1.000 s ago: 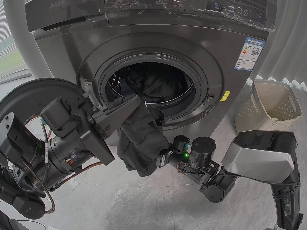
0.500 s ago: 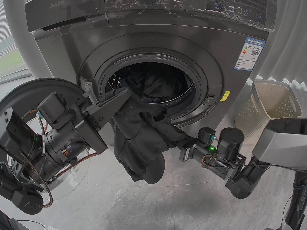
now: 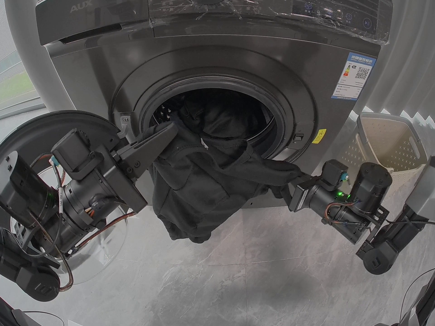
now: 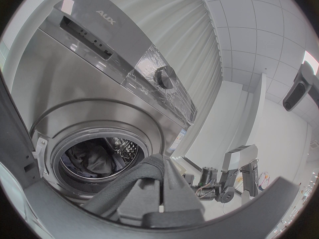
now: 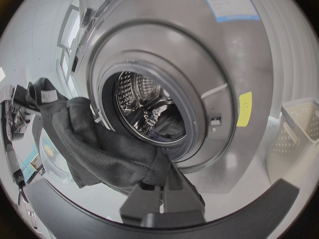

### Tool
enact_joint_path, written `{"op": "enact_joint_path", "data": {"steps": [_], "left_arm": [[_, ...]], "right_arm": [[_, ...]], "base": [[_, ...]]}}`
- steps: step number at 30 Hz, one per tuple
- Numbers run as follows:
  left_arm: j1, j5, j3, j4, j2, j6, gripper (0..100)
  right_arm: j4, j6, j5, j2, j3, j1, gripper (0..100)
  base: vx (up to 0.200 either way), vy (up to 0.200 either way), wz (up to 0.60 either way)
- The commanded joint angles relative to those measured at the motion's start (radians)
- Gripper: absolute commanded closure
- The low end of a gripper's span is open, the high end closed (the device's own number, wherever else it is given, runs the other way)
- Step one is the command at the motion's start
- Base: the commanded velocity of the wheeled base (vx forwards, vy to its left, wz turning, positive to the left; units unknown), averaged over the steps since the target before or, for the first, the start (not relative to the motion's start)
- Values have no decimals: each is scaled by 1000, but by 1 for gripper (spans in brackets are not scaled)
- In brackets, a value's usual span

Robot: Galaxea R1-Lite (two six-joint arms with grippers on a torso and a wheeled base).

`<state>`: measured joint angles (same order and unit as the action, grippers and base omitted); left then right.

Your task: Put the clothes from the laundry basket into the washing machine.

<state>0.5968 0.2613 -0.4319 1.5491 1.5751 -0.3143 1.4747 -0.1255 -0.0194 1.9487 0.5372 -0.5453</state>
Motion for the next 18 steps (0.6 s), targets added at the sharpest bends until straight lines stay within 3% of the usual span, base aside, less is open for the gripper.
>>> {"op": "enact_joint_path", "data": {"steps": [1, 13, 18], "left_arm": [[6, 0, 13, 0, 6, 0, 100], [-2, -10, 18, 0, -3, 4, 100], [-2, -8, 21, 0, -6, 7, 100]], "right_arm": [[1, -2, -1, -105, -36, 10, 100], [18, -13, 12, -189, -145, 10, 100], [6, -5, 16, -171, -258, 1, 100]], "base": [[0, 0, 0], [0, 0, 0], [0, 0, 0]]}}
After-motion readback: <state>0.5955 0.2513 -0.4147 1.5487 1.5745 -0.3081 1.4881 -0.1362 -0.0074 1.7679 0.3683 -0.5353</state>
